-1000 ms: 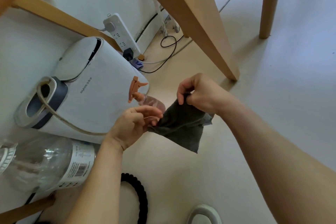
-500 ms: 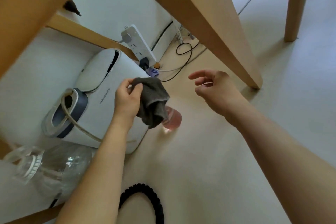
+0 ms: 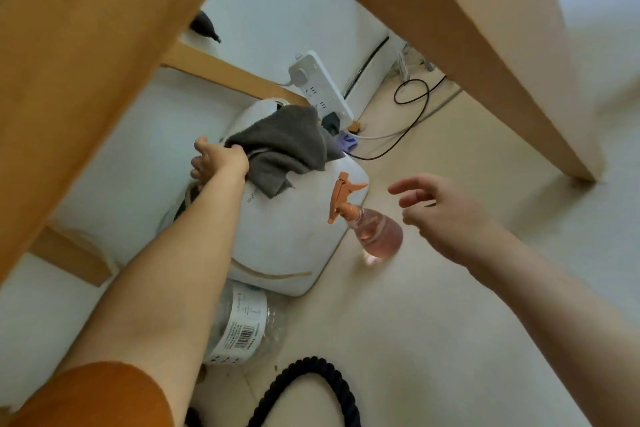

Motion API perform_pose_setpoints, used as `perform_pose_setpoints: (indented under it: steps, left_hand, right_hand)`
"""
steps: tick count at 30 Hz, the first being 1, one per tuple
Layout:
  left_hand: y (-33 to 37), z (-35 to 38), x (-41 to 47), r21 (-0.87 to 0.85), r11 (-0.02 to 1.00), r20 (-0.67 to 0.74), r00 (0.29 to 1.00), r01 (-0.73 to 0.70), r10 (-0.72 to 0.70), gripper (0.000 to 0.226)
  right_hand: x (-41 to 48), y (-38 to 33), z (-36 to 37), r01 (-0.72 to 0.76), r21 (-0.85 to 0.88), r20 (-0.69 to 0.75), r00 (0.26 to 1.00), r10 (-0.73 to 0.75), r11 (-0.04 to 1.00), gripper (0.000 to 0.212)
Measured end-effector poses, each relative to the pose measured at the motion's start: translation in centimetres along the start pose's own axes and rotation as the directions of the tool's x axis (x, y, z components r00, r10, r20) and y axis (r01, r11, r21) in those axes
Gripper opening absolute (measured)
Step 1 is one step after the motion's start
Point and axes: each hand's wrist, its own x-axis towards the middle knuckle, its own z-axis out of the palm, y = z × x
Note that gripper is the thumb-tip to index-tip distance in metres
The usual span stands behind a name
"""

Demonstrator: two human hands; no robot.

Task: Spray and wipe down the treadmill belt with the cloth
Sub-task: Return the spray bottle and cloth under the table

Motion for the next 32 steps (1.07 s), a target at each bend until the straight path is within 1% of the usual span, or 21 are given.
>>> perform_pose_setpoints:
  steps: [1,3,5,6,8,12,14,16,17,18,19,20,21,22,23,25,26,28,30,31,32]
  left_hand:
    - [0.0,0.0,-0.7,0.104,0.993,-0.022,0.998,-0.051,0.054,0.048]
    - [-0.1,0.5,-1.3,0.206,0.930,-0.051,0.946,-0.303,0.320,0.035]
    - [0.1,1.1,-1.3,0.198,0.841,0.085,0.863,-0.504,0.497,0.025]
    - [0.1,1.4,-1.1,0.171,0.832,0.162,0.848,-0.528,0.505,0.031]
    - [0.5,1.5,-1.0,0.131,0.862,0.226,0.861,-0.490,0.456,0.040]
    - [1.2,1.3,-2.3,-0.029,0.906,0.078,0.903,-0.422,0.423,0.021]
    - [1.5,0.8,-4.0,-0.119,0.904,0.013,0.910,-0.411,0.415,0.020]
    - [2.0,-0.4,-6.5,-0.197,0.889,-0.008,0.907,-0.414,0.421,0.022]
    - [2.3,-1.0,-8.1,-0.260,0.876,0.006,0.907,-0.406,0.422,0.022]
    - [2.4,-1.4,-9.7,-0.369,0.850,0.041,0.907,-0.376,0.419,0.022]
    - [2.5,-1.9,-11.4,-0.496,0.819,0.109,0.915,-0.288,0.388,0.023]
    - [2.4,-2.1,-12.7,-0.620,0.776,0.234,0.917,-0.116,0.324,0.025]
    - [2.4,-2.2,-14.2,-0.700,0.704,0.413,0.871,0.118,0.265,0.026]
    - [2.1,-2.0,-14.9,-0.705,0.620,0.586,0.776,0.345,0.234,0.028]
    - [1.6,-1.8,-15.7,-0.632,0.576,0.732,0.645,0.519,0.222,0.037]
    - [0.0,-0.7,-16.7,-0.469,0.582,0.877,0.429,0.664,0.217,0.058]
    - [-1.1,-0.2,-17.3,-0.424,0.589,0.904,0.361,0.688,0.230,0.066]
    - [-3.8,0.7,-18.6,-0.365,0.647,0.931,0.245,0.669,0.272,0.082]
    - [-6.5,1.5,-20.3,-0.284,0.763,0.955,0.101,0.581,0.278,0.090]
    - [-7.4,1.6,-21.3,-0.248,0.811,0.967,0.085,0.530,0.240,0.090]
    - [-7.8,1.7,-22.1,-0.220,0.836,0.976,0.104,0.503,0.194,0.082]
  right_hand:
    - [-0.1,0.2,0.2,0.000,0.001,0.024,1.000,0.000,1.000,0.029]
    - [-0.3,0.8,0.5,-0.006,0.006,0.047,0.999,0.006,1.000,0.026]
    - [-0.6,1.4,0.7,-0.008,-0.010,0.060,0.998,0.009,1.000,0.031]
    - [-0.7,1.6,0.8,-0.010,-0.026,0.066,0.998,0.012,1.000,0.034]
    - [-0.9,1.7,1.1,-0.004,-0.081,0.082,0.997,0.011,0.997,0.036]
    - [-1.2,1.5,1.2,-0.012,-0.150,0.083,0.996,0.024,0.989,0.034]
    - [-1.3,1.2,1.0,-0.029,-0.117,0.087,0.995,0.040,0.993,0.033]
    - [-1.1,0.7,1.0,-0.083,0.004,0.119,0.990,0.082,0.997,0.027]
    - [-0.9,0.6,1.0,-0.109,0.060,0.142,0.985,0.100,0.992,0.030]
    - [-0.7,0.4,1.0,-0.121,0.089,0.166,0.980,0.105,0.989,0.043]
    - [-0.6,0.3,0.9,-0.112,0.087,0.194,0.977,0.093,0.990,0.060]
    - [-0.6,0.2,0.9,-0.090,0.084,0.213,0.975,0.070,0.992,0.075]
    - [-0.6,0.1,0.7,-0.077,0.092,0.219,0.974,0.055,0.993,0.086]
    - [-0.4,-0.1,0.6,-0.071,0.127,0.232,0.972,0.040,0.989,0.090]
    - [-0.6,-0.2,0.2,-0.083,0.175,0.247,0.968,0.038,0.981,0.084]
    - [-0.6,0.0,-0.3,-0.194,0.268,0.302,0.947,0.109,0.944,0.061]
    - [-0.8,0.3,-0.6,-0.246,0.289,0.293,0.943,0.159,0.925,0.048]
    - [-0.8,0.9,-0.9,-0.258,0.260,0.105,0.965,0.239,0.930,0.030]
    - [-0.9,1.0,-1.5,-0.177,0.058,-0.110,0.977,0.182,0.983,0.016]
    - [-1.0,0.7,-1.9,-0.138,-0.073,-0.154,0.980,0.126,0.988,0.016]
    - [-1.1,0.5,-2.3,-0.111,-0.178,-0.156,0.984,0.083,0.978,0.022]
